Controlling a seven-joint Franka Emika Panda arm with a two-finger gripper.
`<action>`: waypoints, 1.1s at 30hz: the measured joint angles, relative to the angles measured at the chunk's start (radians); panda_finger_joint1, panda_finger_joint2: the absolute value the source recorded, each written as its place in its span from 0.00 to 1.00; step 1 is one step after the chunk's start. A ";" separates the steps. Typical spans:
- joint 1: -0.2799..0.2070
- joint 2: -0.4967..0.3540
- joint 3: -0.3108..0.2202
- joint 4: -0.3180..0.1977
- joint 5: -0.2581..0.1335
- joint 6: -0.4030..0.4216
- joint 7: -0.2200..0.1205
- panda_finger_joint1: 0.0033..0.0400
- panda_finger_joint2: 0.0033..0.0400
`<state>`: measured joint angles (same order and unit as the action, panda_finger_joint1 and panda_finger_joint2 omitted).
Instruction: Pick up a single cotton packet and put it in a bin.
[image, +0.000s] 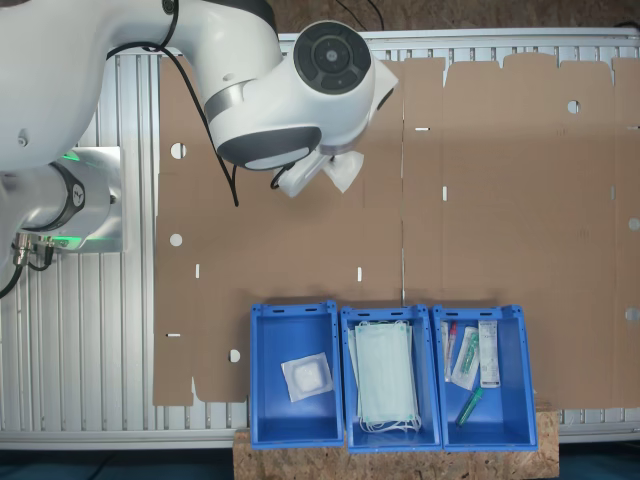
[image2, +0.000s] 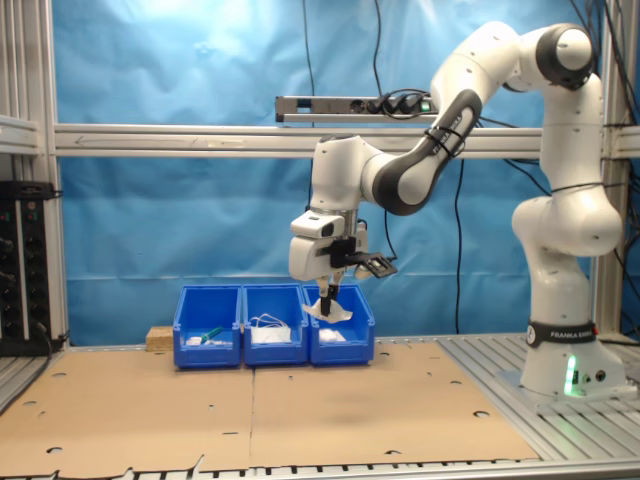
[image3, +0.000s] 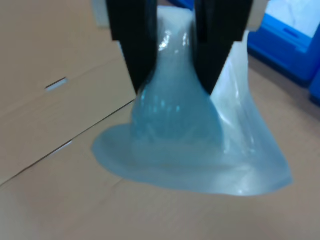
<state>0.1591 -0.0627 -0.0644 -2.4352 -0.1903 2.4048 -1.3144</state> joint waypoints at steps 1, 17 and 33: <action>0.000 0.000 0.000 0.000 0.000 0.000 0.000 0.04 0.04; -0.143 -0.020 -0.193 0.029 -0.119 -0.072 0.000 0.04 0.04; -0.186 -0.023 -0.350 0.043 -0.300 -0.076 0.000 0.04 0.04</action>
<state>-0.0267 -0.0857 -0.4144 -2.3925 -0.4907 2.3287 -1.3144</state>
